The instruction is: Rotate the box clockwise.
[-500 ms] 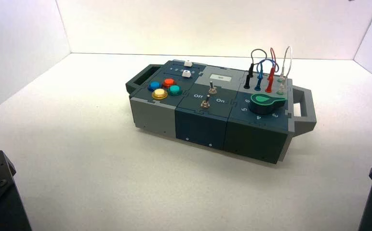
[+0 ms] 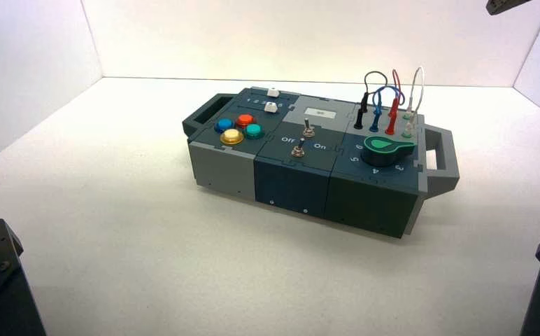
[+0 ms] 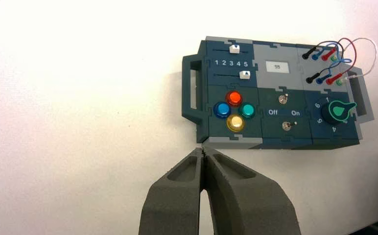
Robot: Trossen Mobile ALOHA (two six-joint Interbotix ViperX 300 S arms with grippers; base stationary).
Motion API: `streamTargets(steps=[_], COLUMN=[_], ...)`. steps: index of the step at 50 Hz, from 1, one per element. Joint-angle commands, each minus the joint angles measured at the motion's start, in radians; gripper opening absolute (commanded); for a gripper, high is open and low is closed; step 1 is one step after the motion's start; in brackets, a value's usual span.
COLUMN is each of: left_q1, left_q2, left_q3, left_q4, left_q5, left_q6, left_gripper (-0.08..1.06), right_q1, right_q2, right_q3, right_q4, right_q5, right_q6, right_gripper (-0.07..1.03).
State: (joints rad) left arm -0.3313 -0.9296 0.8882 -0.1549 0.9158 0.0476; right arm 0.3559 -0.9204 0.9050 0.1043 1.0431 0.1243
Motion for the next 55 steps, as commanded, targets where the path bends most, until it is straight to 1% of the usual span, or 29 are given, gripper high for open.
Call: streamTargets(steps=[1,10,18,20,24,30,32,37,41,44,50,55], left_q1=[0.002,0.002,-0.005,-0.006,-0.012,-0.015,-0.017,-0.026,-0.040,-0.058,-0.109,-0.155], left_q2=[0.008,0.060,0.107,0.118,0.147,0.216,0.242,0.314,0.368,0.403,0.476,0.531], left_q3=[-0.034,-0.035,-0.043,-0.046,-0.057,-0.083,-0.091,-0.120,-0.141,-0.149,-0.166,-0.172], left_q4=[-0.003,-0.002,-0.008,-0.008,-0.009,-0.009,-0.009,-0.011,-0.011,-0.011,-0.012,-0.012], left_q5=[-0.009,-0.011,-0.011,-0.015,-0.029,-0.058,-0.063,-0.066,-0.066,-0.066,-0.067,-0.067], left_q6=[0.011,0.023,0.035,0.046,0.057,0.098,0.106,0.129,0.146,0.149,0.150,0.150], left_gripper=[-0.03,-0.03,-0.03,-0.03,-0.03,-0.03,-0.03,-0.03,-0.03,-0.03,-0.03,-0.03], right_q1=[-0.002,-0.002,-0.003,-0.003,-0.003,-0.006,-0.011,-0.038,-0.089,-0.118,-0.175,-0.201], right_q2=[0.006,0.006,0.014,0.018,0.041,0.101,0.126,0.169,0.193,0.206,0.238,0.265], right_q3=[-0.028,-0.023,-0.020,-0.020,-0.020,-0.031,-0.037,-0.044,-0.048,-0.054,-0.075,-0.095], right_q4=[0.005,0.005,0.002,0.000,-0.002,-0.009,-0.009,-0.011,-0.009,-0.011,-0.023,-0.038], right_q5=[-0.009,-0.002,-0.005,-0.009,-0.029,-0.066,-0.081,-0.117,-0.164,-0.187,-0.215,-0.221], right_q6=[0.008,0.008,0.008,0.008,0.008,0.009,0.009,0.011,0.011,0.008,-0.008,-0.009], right_gripper=[-0.02,-0.02,-0.02,-0.02,-0.02,-0.02,-0.02,-0.02,-0.02,-0.02,-0.02,-0.02])
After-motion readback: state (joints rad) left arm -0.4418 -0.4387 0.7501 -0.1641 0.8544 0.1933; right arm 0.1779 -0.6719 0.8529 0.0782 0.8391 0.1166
